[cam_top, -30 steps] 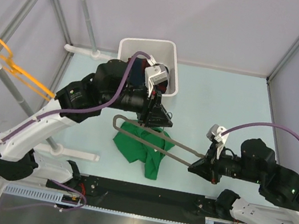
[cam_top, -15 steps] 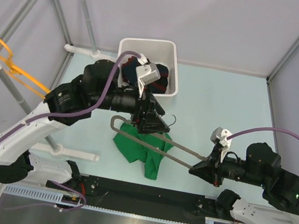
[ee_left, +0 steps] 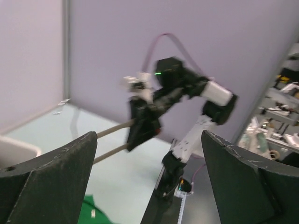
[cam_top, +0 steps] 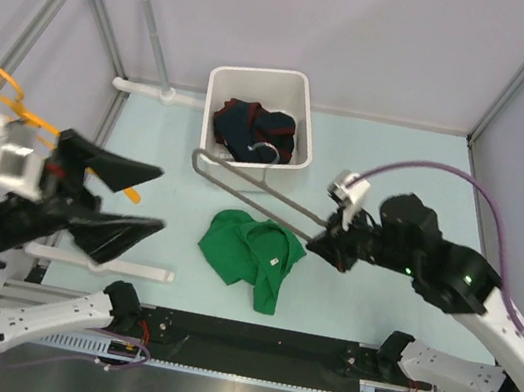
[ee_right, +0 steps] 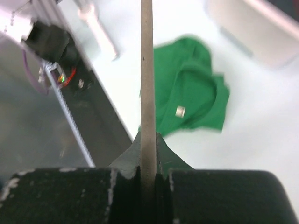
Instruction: Remove the tank top from the hanger
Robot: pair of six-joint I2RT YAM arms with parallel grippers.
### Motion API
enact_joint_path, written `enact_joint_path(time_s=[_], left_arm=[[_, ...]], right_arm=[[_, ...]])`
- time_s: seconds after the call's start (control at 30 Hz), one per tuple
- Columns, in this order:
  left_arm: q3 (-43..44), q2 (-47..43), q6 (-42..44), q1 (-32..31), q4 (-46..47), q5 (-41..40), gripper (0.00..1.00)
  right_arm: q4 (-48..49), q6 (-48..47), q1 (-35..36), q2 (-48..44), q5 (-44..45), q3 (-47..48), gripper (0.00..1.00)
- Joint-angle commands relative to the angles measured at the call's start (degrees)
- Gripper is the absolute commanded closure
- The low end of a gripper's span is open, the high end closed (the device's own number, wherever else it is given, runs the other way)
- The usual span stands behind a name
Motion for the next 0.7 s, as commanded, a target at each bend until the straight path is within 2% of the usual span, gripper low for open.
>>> enact_joint_path(time_s=[0.0,0.1,0.2,0.33,0.53,0.57,0.67], left_arm=[[-6.67,-4.14,-1.36,-0.06,8.32,12.54,0.03],[-10.45,-7.47,-2.41,-0.06,8.76,19.07,0.06],[-14.93,-12.13,-3.2,-0.06,8.84,19.71,0.06],[-19.07,-16.97,-4.17,-0.06,8.58,20.32,0.05],[-21.97,-21.45,-4.09,-0.06,5.95,18.83,0.06],[-21.71,-21.72,-3.47,-0.06,5.25,18.57,0.06],[-21.27,-23.04,-2.94,-0.06,3.49,17.96,0.07]], right_arm=[[12.68,-6.75,-0.16,10.7,2.78,10.87,1.0],[16.28,-9.31,-0.6,20.01,0.15,18.68,1.0],[20.06,-10.46,-0.51,28.8,-1.27,23.81,1.0],[23.41,-12.57,-0.34,38.65,-3.11,35.82,1.0],[20.17,-15.3,2.03,55.96,-4.96,55.6,1.0],[19.29,-16.34,2.47,58.16,-4.79,62.25,1.0],[16.82,-17.49,3.97,66.51,-4.78,74.57,1.0]])
